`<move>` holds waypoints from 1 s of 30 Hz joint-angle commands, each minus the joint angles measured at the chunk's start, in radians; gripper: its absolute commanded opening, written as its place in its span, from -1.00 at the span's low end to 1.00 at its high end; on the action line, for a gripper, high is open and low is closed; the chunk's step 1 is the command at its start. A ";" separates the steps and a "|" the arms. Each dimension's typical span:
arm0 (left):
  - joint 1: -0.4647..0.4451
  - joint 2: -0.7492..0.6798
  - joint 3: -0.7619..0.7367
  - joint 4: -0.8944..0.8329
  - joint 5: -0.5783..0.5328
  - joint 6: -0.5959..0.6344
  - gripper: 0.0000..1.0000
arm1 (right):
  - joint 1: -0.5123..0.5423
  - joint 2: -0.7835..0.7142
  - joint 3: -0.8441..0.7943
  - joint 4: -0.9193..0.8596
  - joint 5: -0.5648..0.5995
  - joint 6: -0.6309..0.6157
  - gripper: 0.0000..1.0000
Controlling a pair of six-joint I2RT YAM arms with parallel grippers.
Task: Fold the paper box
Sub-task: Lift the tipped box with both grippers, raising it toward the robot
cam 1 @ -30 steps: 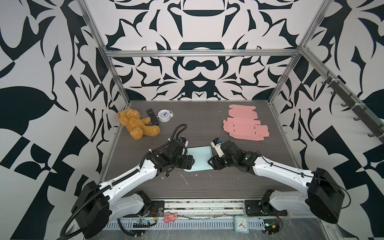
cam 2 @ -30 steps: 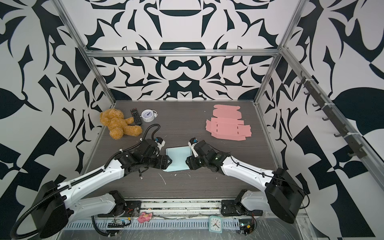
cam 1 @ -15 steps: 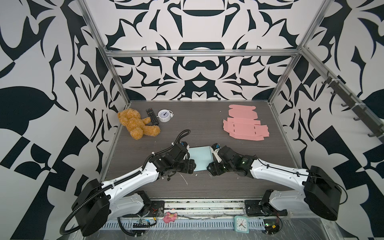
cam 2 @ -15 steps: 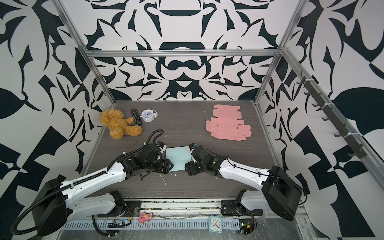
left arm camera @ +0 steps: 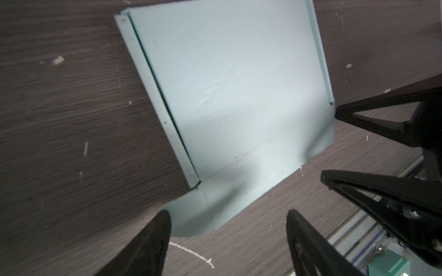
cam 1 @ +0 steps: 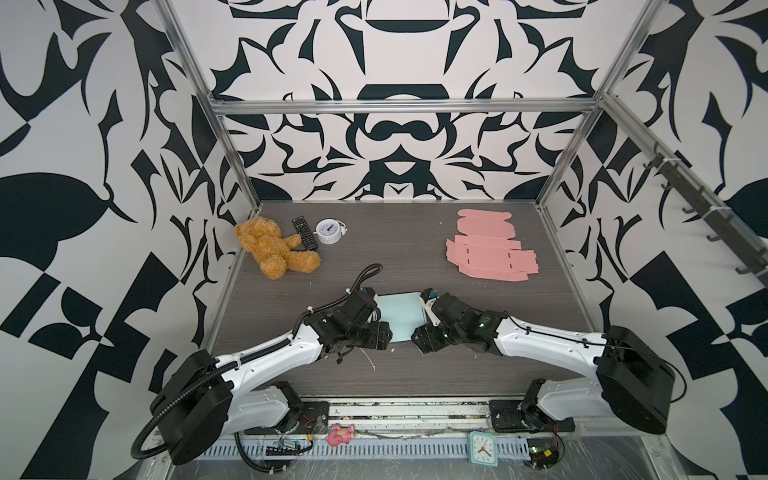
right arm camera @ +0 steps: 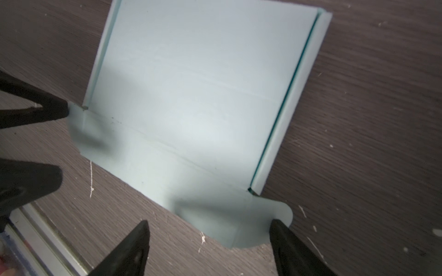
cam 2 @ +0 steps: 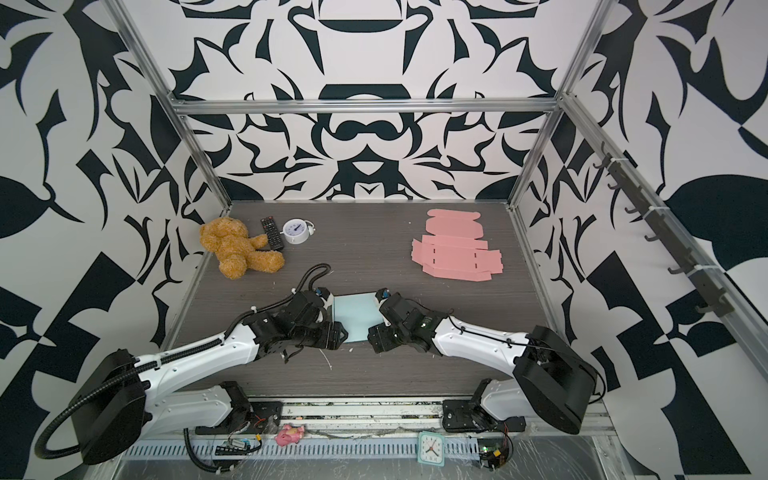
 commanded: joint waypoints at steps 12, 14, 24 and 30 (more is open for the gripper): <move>-0.005 0.029 -0.053 0.081 0.042 -0.038 0.58 | 0.019 0.035 -0.002 0.061 -0.009 0.024 0.70; -0.008 0.035 -0.057 0.096 0.049 -0.041 0.58 | 0.020 0.040 0.000 0.068 -0.015 0.029 0.70; -0.040 0.061 -0.055 0.137 0.052 -0.065 0.57 | 0.036 0.051 0.012 0.090 -0.036 0.037 0.70; -0.056 0.067 -0.052 0.141 0.047 -0.072 0.57 | 0.043 0.052 0.012 0.103 -0.039 0.048 0.71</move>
